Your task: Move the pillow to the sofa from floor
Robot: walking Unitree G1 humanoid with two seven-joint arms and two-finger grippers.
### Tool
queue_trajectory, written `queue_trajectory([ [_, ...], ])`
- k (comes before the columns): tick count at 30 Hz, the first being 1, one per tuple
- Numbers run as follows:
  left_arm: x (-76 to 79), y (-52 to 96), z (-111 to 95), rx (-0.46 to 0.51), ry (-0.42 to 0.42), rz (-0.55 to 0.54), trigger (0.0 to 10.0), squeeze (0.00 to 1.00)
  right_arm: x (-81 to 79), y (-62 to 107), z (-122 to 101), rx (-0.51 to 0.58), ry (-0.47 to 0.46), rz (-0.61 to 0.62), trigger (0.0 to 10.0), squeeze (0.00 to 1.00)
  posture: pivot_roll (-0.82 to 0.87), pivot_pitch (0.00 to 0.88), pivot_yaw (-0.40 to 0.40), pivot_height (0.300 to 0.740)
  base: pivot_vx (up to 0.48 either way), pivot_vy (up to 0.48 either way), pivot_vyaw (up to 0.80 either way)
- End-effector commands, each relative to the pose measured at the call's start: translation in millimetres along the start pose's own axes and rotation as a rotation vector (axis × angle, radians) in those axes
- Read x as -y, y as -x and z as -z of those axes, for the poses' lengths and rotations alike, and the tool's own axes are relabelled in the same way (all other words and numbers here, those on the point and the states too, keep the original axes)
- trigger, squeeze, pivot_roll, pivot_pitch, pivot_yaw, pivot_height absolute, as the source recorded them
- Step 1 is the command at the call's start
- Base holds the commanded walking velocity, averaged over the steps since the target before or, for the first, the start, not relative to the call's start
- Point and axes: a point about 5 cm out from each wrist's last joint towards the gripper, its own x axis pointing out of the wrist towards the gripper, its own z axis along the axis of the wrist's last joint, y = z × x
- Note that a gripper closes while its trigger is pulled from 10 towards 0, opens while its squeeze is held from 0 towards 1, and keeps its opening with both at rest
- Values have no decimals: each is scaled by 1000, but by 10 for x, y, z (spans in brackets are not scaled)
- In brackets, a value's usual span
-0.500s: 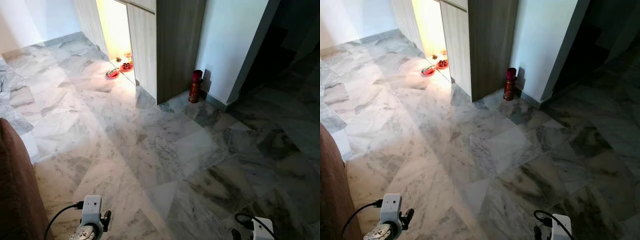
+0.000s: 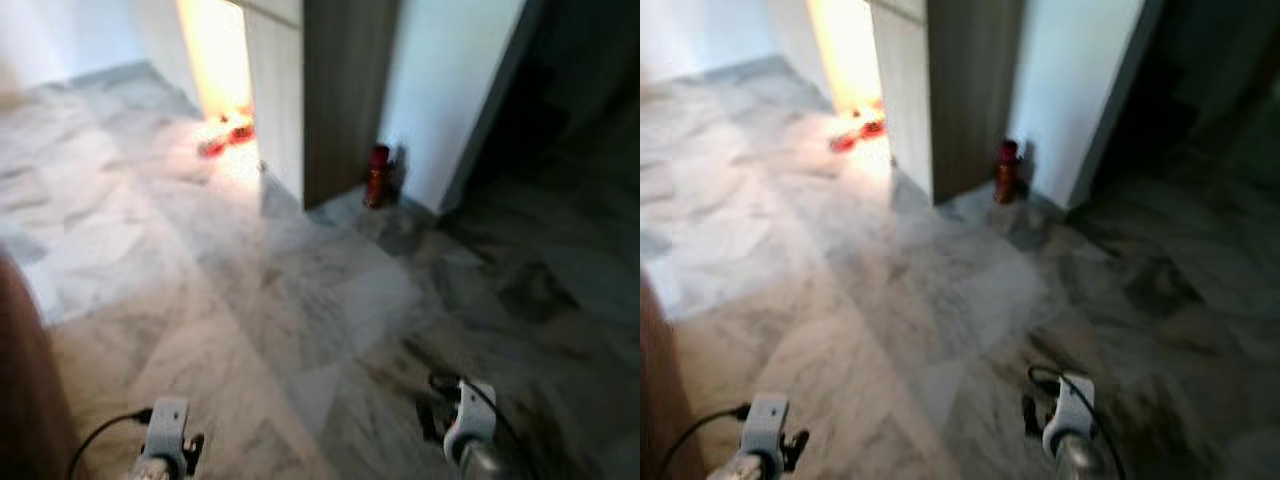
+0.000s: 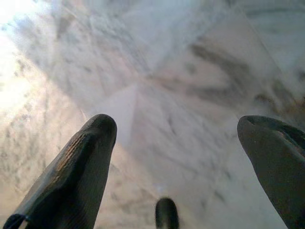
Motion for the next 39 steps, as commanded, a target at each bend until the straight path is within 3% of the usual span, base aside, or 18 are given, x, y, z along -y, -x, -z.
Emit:
queue_trajectory([
  [1,-1,4,15,-4,-3,-2,10000,0,94,34,96,-29,-21,39,10000,0,31,0,-50,740,0,0,0],
  [9,-15,8,6,14,14,-4,10000,0,93,29,75,-24,3,42,10000,0,28,2,-49,740,0,0,0],
  [14,13,-42,-213,83,-28,27,10000,0,82,32,121,-56,24,52,10000,0,27,15,-35,740,0,0,0],
  [20,49,-69,-295,87,-35,40,10000,0,89,69,249,-95,27,51,10000,0,18,18,-25,740,0,0,0],
  [22,59,-68,-246,56,-25,32,10000,0,116,106,356,-122,5,64,10000,0,17,20,-22,740,0,0,0],
  [28,48,-54,-178,33,-9,18,10000,0,121,119,393,-134,8,66,10000,0,22,23,-25,740,0,0,0],
  [31,-25,-3,-11,-2,20,-14,10000,0,76,95,328,-105,61,41,10000,0,28,25,-30,740,0,0,800],
  [39,-11,15,61,-22,16,-13,10000,0,13,73,289,-100,74,16,10000,0,28,26,-33,740,0,0,800],
])
